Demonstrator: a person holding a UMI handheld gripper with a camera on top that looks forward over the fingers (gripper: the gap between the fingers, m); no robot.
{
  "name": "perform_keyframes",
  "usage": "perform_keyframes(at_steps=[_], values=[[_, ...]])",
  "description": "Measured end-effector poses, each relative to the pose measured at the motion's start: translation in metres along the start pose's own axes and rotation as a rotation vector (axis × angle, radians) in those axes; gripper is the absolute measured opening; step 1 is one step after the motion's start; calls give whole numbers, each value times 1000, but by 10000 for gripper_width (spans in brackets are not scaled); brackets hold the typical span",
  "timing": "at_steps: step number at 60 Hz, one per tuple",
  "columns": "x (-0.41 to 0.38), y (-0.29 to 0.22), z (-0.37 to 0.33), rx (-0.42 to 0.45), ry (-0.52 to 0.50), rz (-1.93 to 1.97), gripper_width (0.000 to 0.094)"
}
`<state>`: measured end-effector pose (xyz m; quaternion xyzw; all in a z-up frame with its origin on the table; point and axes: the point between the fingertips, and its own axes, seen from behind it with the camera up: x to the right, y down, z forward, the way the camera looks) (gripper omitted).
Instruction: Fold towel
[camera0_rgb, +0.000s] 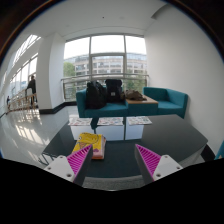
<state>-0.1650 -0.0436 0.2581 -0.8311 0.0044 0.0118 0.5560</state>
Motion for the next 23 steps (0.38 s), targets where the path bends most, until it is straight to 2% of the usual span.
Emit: perform_keyframes(at_steps=[3,4,9,11,16,17,23], values=[[-34,-24,37,14,3,6,845],[-17,-17,19,22,1,7,846],[-68,-51,85,32,17,-4,843],[-56,-47,76,33,16,-11,847],[-105,-71,141,24,11,-13,846],[-100,-70,134,24,8,-12,843],[-163,-99,221,9,-6,1,846]])
